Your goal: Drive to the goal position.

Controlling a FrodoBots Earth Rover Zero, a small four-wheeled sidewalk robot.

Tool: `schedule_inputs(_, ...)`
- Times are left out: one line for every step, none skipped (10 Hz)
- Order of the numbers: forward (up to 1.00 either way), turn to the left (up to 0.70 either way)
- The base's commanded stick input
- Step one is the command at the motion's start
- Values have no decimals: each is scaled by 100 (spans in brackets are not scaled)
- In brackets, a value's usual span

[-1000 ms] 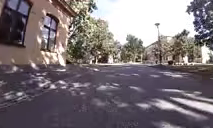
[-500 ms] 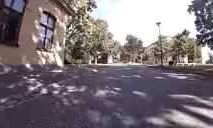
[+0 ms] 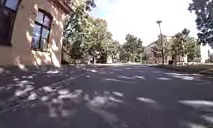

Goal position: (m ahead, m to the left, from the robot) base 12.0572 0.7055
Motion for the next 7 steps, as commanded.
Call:
schedule_inputs(70,0)
schedule_inputs(70,0)
schedule_inputs(70,0)
schedule_inputs(70,0)
schedule_inputs(70,0)
schedule_inputs(70,0)
schedule_inputs(70,0)
